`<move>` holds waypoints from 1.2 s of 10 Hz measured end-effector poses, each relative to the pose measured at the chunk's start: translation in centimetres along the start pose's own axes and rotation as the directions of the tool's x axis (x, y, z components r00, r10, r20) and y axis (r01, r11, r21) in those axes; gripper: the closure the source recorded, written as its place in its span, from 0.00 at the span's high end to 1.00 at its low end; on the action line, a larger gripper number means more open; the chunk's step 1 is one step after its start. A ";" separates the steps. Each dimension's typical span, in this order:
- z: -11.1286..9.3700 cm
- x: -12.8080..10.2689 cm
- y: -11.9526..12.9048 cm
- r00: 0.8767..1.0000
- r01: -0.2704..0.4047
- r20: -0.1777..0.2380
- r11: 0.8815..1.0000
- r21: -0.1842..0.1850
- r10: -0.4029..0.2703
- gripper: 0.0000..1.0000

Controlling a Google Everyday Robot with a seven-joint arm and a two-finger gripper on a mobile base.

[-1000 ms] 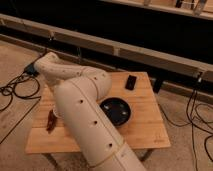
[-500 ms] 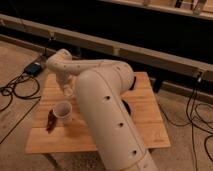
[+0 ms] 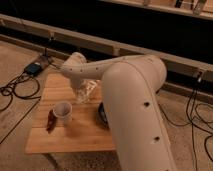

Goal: Place the white sponge in the ceramic bowl

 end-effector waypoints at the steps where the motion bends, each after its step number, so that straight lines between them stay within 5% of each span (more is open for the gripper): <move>1: -0.5 1.7 -1.7 0.999 -0.042 0.003 0.999 0.015 0.042 0.00; 4: -1.9 5.2 -6.0 0.991 -0.134 0.019 0.989 0.068 0.133 0.00; 10: -3.4 9.4 -13.8 0.963 -0.269 0.014 0.947 0.177 0.271 0.02; 12: -2.6 9.2 -15.5 0.959 -0.276 -0.011 0.941 0.196 0.284 0.20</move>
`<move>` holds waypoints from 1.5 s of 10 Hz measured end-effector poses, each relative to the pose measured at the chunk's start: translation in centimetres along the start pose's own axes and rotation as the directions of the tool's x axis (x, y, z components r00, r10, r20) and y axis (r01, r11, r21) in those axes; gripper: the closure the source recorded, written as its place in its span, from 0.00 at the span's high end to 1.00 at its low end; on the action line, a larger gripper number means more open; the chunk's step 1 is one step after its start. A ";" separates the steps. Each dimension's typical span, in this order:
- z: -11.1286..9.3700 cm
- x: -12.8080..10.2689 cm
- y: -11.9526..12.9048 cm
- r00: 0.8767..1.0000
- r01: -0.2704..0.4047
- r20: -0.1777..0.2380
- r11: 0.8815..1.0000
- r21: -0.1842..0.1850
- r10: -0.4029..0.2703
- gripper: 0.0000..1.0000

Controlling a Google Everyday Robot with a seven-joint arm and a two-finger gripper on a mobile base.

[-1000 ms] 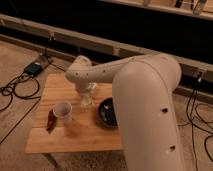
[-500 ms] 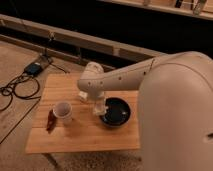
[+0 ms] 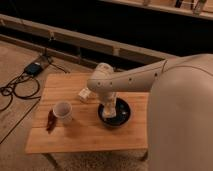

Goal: Place the white sponge in the ceramic bowl

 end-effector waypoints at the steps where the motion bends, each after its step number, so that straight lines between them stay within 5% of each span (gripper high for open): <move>1: 0.5 -0.4 -0.3 1.000 -0.006 -0.007 1.000 0.004 0.006 0.28; 6: 3.4 -3.2 -1.7 0.999 -0.015 -0.038 0.998 0.058 0.017 0.77; 15: 3.8 -4.2 0.1 0.999 0.035 -0.031 0.998 0.061 -0.034 0.80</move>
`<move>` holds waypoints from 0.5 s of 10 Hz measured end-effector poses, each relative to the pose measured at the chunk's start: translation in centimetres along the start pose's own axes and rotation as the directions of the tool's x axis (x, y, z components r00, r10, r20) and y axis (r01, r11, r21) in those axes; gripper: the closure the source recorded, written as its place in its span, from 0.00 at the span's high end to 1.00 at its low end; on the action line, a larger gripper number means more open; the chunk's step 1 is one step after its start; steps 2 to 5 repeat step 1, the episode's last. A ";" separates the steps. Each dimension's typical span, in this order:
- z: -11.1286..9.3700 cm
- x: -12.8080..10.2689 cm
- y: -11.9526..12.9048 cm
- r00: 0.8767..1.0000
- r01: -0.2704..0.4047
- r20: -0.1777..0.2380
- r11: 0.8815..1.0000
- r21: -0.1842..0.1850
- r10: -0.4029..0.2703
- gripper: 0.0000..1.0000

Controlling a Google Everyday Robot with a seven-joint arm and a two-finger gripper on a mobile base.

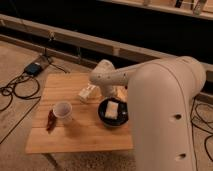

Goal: Place the white sponge in the ceramic bowl

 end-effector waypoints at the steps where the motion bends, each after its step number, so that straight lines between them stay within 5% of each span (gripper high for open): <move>1: 0.0 0.0 -0.1 1.000 -0.001 0.000 1.000 0.000 0.001 0.80; 5: 0.0 0.0 -0.1 1.000 -0.001 0.000 1.000 0.000 0.001 0.80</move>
